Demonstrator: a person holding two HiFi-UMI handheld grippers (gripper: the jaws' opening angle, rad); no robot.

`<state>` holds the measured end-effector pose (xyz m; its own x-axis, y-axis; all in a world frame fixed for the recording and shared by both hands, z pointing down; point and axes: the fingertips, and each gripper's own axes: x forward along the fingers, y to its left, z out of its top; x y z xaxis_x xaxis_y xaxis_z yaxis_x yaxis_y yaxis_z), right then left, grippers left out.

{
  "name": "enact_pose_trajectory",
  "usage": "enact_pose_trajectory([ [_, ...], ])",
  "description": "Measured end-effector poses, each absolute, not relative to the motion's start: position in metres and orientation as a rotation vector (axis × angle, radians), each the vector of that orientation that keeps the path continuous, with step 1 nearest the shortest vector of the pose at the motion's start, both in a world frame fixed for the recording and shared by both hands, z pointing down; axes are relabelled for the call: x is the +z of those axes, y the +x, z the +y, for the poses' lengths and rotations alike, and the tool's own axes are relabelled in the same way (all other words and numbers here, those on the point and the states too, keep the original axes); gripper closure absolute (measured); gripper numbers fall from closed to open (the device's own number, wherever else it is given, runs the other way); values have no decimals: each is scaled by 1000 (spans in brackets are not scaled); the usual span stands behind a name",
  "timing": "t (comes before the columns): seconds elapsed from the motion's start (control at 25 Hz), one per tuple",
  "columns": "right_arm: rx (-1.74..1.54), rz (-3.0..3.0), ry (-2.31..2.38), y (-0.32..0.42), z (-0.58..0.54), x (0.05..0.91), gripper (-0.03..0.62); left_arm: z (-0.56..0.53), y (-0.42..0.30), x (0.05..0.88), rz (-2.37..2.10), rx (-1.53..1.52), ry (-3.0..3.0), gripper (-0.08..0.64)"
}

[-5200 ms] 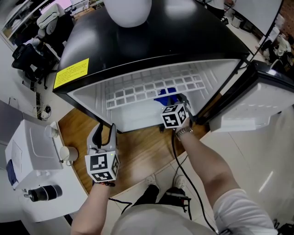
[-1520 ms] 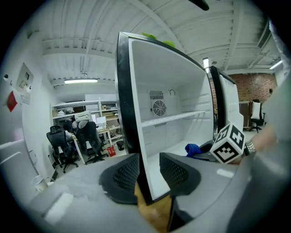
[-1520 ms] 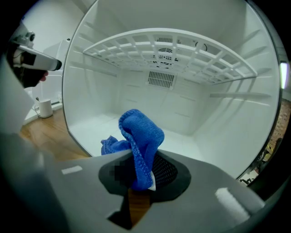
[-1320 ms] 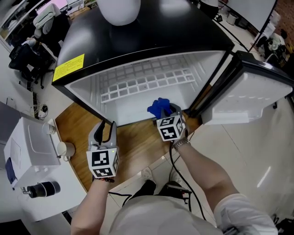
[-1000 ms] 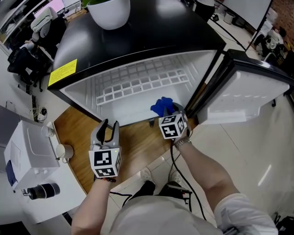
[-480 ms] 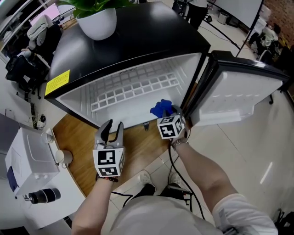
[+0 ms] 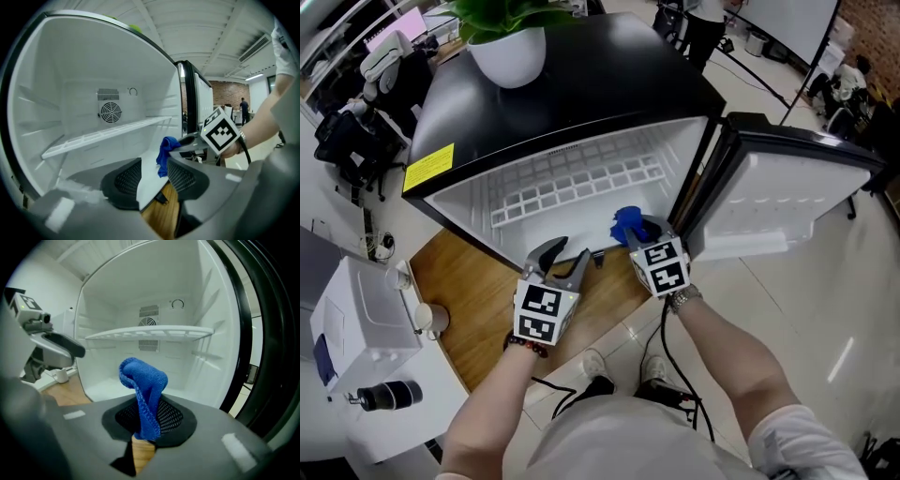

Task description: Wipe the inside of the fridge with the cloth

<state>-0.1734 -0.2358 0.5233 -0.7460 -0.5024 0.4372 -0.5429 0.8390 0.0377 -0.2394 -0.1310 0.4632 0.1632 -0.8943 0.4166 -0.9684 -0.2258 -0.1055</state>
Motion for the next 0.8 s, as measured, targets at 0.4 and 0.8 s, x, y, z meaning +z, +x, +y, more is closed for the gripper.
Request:
enact_pose_trajectory([
  [0.4, 171, -2801, 222, -176, -164, 451, 523, -135, -197, 459, -1457, 725, 2527, 292],
  [0.8, 249, -2801, -129, -169, -118, 421, 523, -123, -161, 455, -1249, 760, 2660, 315],
])
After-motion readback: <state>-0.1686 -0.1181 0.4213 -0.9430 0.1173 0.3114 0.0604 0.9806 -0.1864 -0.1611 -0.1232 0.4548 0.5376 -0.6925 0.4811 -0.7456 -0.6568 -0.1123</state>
